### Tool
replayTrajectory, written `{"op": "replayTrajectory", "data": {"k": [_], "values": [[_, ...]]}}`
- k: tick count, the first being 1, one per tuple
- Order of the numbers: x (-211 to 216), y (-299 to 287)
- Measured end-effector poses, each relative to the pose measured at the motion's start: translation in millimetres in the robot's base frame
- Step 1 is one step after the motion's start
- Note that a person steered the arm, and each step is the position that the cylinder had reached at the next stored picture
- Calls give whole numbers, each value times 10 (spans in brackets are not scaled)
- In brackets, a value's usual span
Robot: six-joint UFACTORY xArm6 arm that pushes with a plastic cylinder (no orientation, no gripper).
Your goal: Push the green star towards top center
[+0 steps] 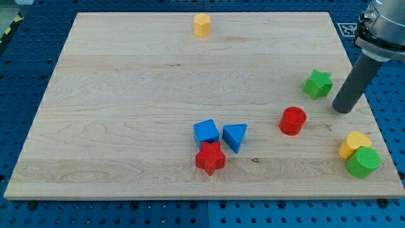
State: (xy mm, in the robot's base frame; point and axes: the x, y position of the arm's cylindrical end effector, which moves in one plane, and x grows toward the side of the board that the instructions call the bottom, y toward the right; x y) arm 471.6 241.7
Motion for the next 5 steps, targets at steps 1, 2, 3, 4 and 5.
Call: {"op": "replayTrajectory", "data": {"k": [1, 2, 3, 4, 5], "values": [[0, -51], [-4, -147], [-90, -147], [-281, -237], [-531, -430]]}}
